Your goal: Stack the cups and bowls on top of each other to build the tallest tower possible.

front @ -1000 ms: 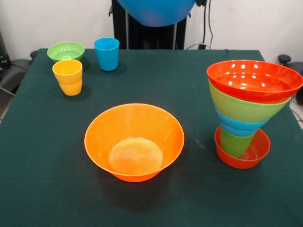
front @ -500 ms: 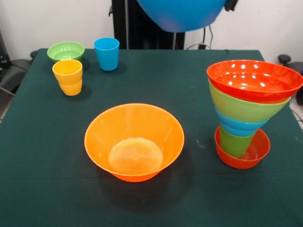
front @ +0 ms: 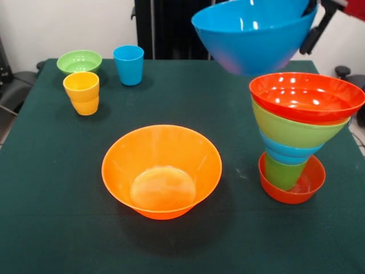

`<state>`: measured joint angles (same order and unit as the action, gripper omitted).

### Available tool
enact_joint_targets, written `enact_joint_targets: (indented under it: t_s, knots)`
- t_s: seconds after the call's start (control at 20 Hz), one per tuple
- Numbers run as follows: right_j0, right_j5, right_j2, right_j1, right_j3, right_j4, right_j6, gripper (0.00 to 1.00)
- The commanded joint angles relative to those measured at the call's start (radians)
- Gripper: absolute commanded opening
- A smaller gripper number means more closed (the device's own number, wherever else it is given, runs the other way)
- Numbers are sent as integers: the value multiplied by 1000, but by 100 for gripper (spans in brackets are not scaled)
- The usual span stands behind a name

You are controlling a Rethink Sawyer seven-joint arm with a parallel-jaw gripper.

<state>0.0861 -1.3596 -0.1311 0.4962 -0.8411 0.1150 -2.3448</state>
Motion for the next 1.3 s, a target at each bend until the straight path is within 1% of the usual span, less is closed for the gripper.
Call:
enact_joint_targets:
  t_s: [0.05, 0.2, 0.3, 0.35, 0.45, 0.5, 0.7, 1.1, 1.3]
  knots:
    - [21, -4, 22, -81, 20, -19, -236, 0]
    - [29, -36, 20, -96, 51, -33, -248, 0]
    - [39, -80, 14, -113, 90, -44, -272, 0]
    - [46, -124, 8, -127, 125, -48, -287, 0]
    - [56, -173, -3, -138, 157, -54, -297, 0]
    - [58, -180, -8, -140, 162, -59, -297, 0]
    - [69, -167, -28, -127, 129, -75, -295, 0]
    - [83, -183, -61, -125, 127, -99, -286, 0]
    - [90, -159, -78, -110, 90, -115, -280, 0]
